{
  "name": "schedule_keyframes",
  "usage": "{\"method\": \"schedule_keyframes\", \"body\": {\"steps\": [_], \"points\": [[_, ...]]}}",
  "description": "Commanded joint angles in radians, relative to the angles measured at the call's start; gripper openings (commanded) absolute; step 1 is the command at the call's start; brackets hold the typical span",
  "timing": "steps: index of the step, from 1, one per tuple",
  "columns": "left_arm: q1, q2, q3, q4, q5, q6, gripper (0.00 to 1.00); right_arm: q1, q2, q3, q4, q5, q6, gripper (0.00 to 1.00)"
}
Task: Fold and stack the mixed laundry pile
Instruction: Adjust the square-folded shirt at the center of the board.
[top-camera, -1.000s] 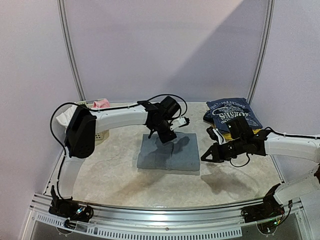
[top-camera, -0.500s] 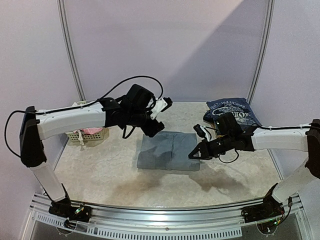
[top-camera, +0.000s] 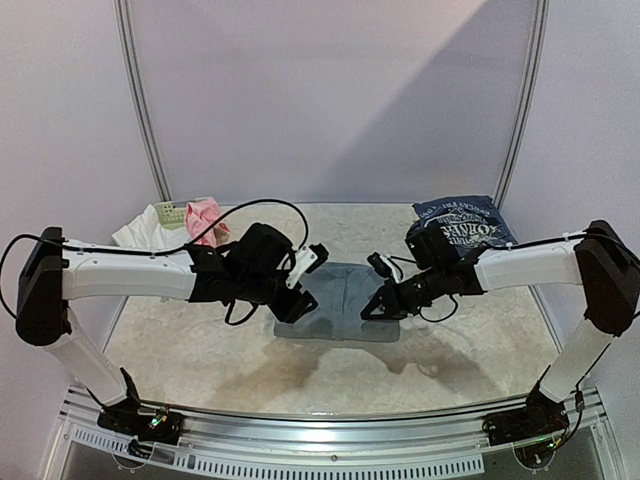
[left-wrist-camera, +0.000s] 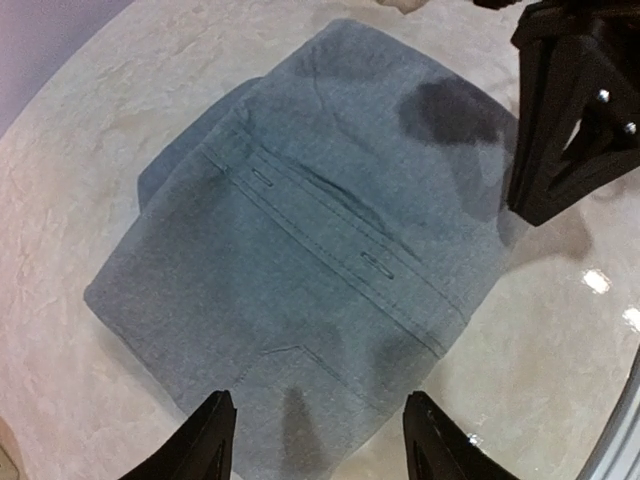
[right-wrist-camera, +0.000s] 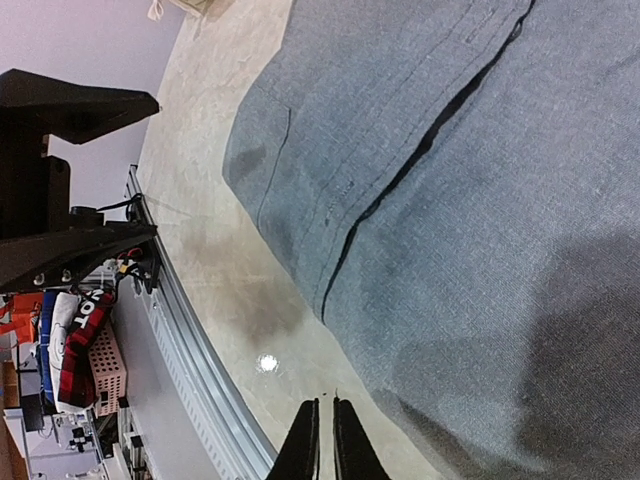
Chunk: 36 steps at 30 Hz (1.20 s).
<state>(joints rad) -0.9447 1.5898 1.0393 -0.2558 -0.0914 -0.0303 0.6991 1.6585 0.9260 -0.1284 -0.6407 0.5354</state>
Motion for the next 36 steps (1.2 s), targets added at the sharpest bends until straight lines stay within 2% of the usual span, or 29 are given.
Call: {"method": "schedule_keyframes", "body": {"steps": [1,10,20,36], "points": [[-0.014,0.027,-0.019,0.098,0.065,-0.040,0.57,0.010,0.051,0.029,0.009,-0.021,-0.013,0.07],[-0.019,0.153,-0.004,0.168,0.122,-0.036,0.54,0.010,0.124,0.035,0.046,-0.038,-0.001,0.06],[-0.017,0.306,-0.008,0.229,0.122,-0.030,0.53,0.006,0.196,-0.005,0.079,-0.026,-0.009,0.06],[-0.008,0.436,-0.028,0.296,0.112,-0.022,0.51,-0.039,0.279,-0.113,0.160,-0.041,0.039,0.06]]}}
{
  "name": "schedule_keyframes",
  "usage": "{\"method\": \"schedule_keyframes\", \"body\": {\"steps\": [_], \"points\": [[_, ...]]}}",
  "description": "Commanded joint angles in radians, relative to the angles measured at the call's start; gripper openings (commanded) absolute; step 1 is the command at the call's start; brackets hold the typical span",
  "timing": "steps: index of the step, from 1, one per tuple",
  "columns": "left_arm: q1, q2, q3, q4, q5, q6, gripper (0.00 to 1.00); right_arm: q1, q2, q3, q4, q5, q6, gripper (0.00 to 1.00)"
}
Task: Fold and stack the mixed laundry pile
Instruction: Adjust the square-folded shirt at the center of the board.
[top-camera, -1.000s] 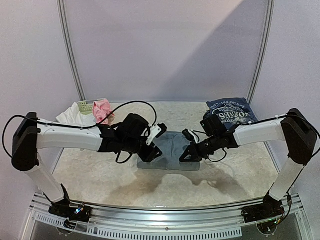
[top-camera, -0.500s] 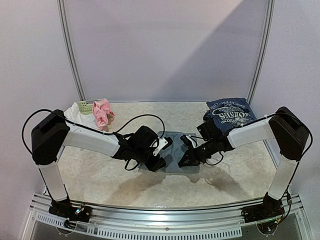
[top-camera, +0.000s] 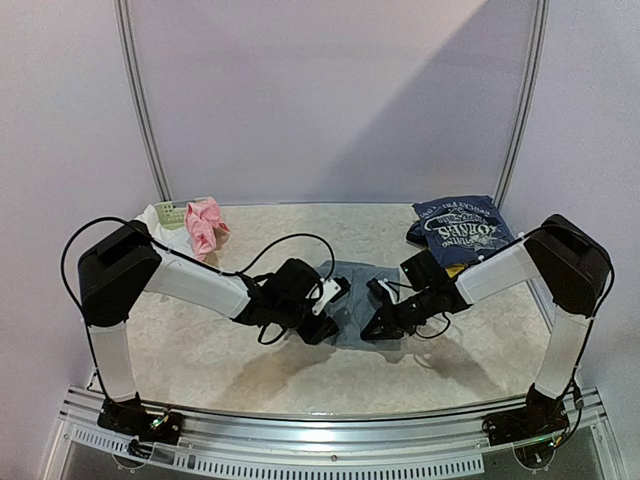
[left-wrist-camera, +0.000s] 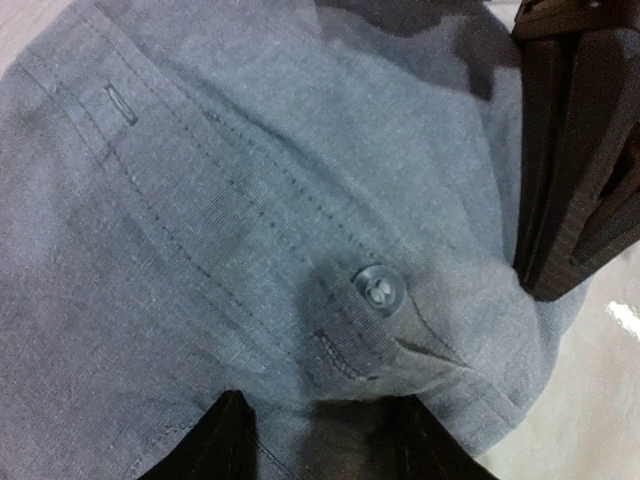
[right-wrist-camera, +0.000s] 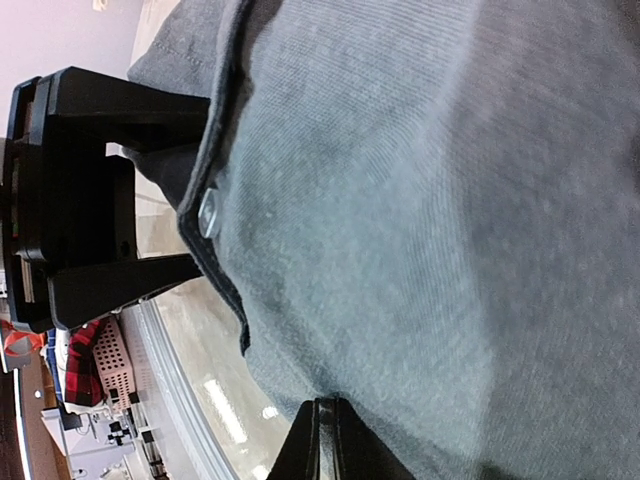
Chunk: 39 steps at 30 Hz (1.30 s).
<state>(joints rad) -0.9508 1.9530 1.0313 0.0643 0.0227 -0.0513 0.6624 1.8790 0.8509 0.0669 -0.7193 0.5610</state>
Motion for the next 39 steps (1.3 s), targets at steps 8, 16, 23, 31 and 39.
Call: {"method": "schedule_keyframes", "body": {"steps": [8,16,23,31,39], "points": [[-0.003,-0.029,-0.024,-0.116,-0.016,0.005,0.50,0.005,-0.006,0.012,-0.116,0.022,0.013,0.07],[-0.003,-0.168,-0.040,-0.133,-0.019,0.000,0.50,0.019,-0.085,0.140,-0.223,-0.011,-0.043,0.07],[0.000,-0.207,-0.069,-0.103,-0.070,-0.018,0.50,0.015,-0.082,0.284,-0.294,0.020,-0.077,0.08],[0.006,-0.218,-0.157,-0.014,-0.084,-0.043,0.49,-0.044,-0.007,0.391,-0.260,0.043,-0.029,0.08],[0.007,-0.241,-0.226,0.032,-0.106,-0.063,0.49,-0.100,0.088,0.473,-0.314,0.111,-0.037,0.08]]}}
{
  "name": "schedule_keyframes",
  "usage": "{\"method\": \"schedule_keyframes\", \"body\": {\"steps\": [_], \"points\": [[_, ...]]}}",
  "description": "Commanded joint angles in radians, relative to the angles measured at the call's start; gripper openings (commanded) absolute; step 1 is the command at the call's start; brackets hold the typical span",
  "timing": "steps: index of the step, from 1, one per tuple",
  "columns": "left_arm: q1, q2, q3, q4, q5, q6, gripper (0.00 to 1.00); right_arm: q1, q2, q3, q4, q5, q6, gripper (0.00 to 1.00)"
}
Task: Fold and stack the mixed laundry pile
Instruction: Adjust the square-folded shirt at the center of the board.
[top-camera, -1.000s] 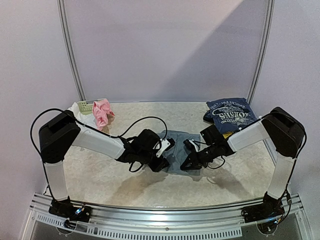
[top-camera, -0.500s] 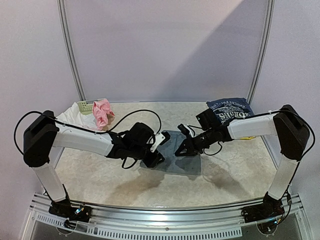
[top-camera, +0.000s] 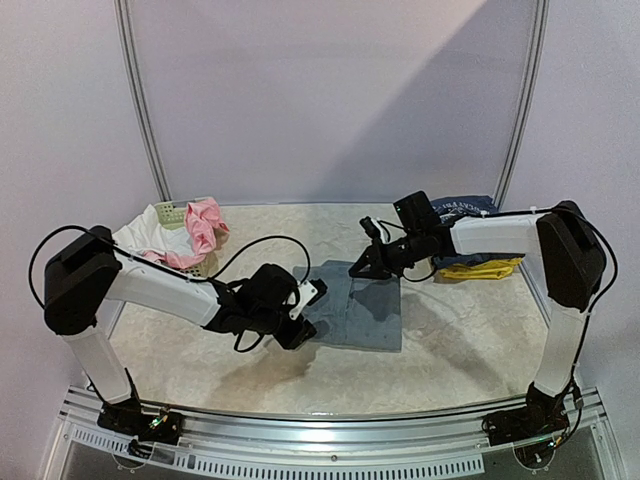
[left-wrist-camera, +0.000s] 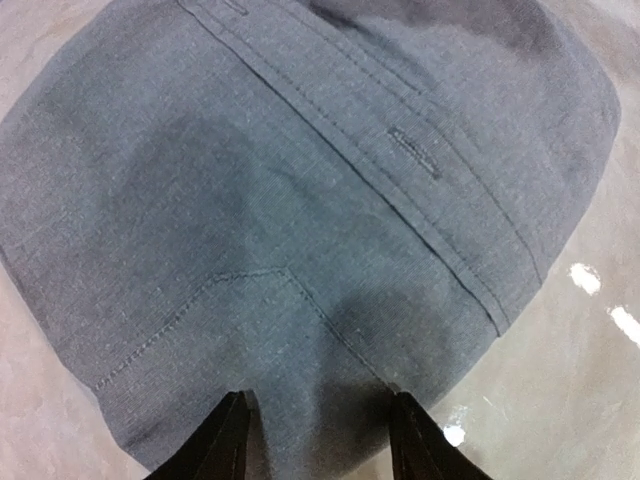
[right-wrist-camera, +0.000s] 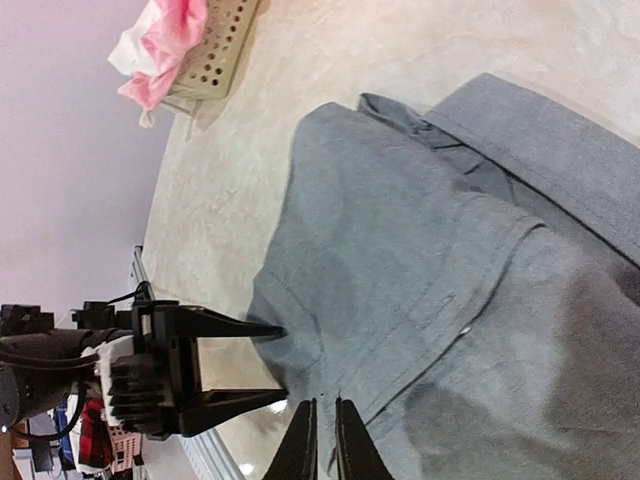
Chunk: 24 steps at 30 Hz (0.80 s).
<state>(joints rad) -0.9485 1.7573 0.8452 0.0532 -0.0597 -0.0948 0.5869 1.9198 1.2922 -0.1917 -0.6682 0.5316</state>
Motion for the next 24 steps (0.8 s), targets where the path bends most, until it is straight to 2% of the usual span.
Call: {"method": "schedule_keyframes", "body": {"steps": [1,14,24], "points": [[0.006,-0.051,-0.047,0.045,-0.030,-0.019,0.49,-0.034,0.058,0.034,-0.058,0.068,-0.015,0.08],[0.035,-0.038,-0.100,0.114,0.030,-0.047,0.48,-0.100,0.203,0.041,0.046,-0.060,-0.090,0.08],[0.043,0.007,-0.093,0.152,0.052,-0.063,0.47,-0.121,0.312,0.059,0.088,-0.095,-0.139,0.08]]}}
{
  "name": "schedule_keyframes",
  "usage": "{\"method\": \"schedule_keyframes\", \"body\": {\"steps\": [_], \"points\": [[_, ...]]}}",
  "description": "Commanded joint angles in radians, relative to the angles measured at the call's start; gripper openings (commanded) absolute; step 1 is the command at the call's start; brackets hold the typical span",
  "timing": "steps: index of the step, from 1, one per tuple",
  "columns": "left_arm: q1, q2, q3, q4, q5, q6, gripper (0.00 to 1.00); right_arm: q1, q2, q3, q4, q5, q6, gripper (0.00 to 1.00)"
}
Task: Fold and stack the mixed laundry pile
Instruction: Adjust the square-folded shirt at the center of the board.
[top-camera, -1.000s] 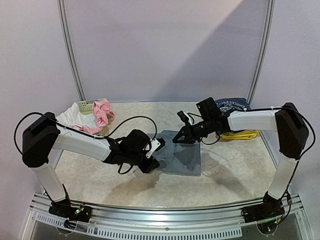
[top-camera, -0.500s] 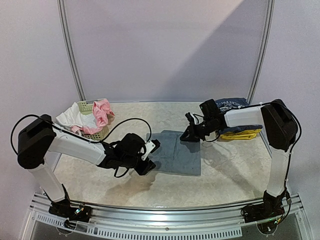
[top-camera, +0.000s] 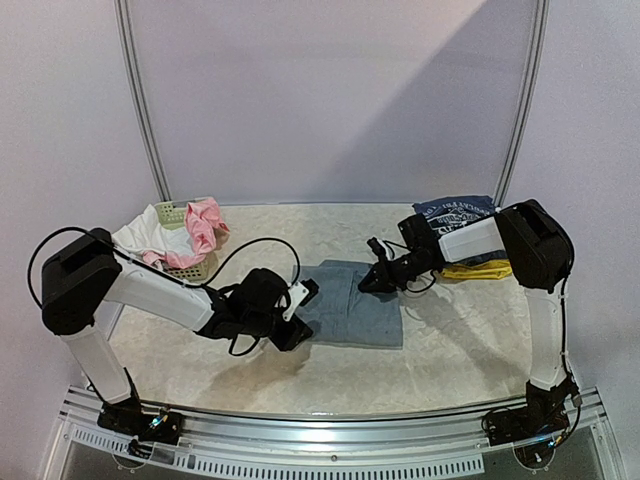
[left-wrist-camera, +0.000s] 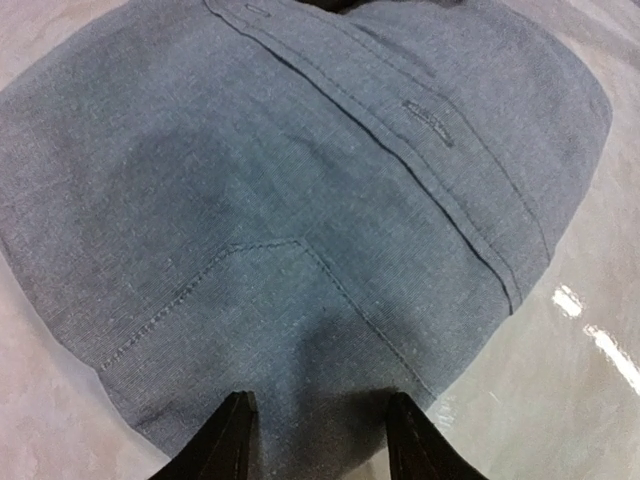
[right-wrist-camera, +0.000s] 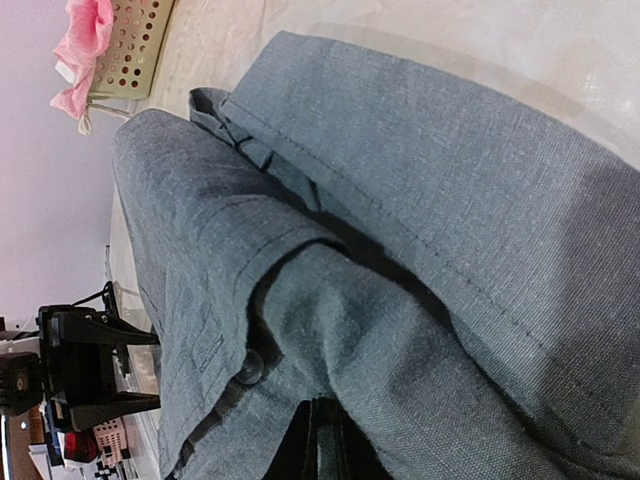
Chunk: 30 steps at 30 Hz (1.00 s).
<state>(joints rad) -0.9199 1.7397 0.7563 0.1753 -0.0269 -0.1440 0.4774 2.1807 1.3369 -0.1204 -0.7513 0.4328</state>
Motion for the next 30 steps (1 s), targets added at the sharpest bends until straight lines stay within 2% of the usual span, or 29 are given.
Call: {"method": "schedule_keyframes", "body": {"steps": [1,10,16,21,30], "points": [[0.015,0.024,-0.001,0.029,0.019,-0.015,0.47,-0.011,0.059,0.017,0.014,-0.012,-0.044,0.08],[0.015,-0.062,0.069,-0.072,0.048,-0.009,0.47,-0.010,-0.010,0.029,-0.038,-0.022,-0.058,0.08],[0.015,-0.075,0.166,-0.128,-0.012,0.006,0.47,0.008,-0.115,0.028,-0.041,-0.005,-0.022,0.08],[0.037,-0.011,0.267,-0.148,-0.054,0.013,0.48,0.034,-0.208,0.009,-0.065,0.019,-0.017,0.09],[0.141,0.154,0.409,-0.168,-0.036,0.014,0.46,0.049,-0.374,-0.162,-0.030,0.052,0.014,0.10]]}}
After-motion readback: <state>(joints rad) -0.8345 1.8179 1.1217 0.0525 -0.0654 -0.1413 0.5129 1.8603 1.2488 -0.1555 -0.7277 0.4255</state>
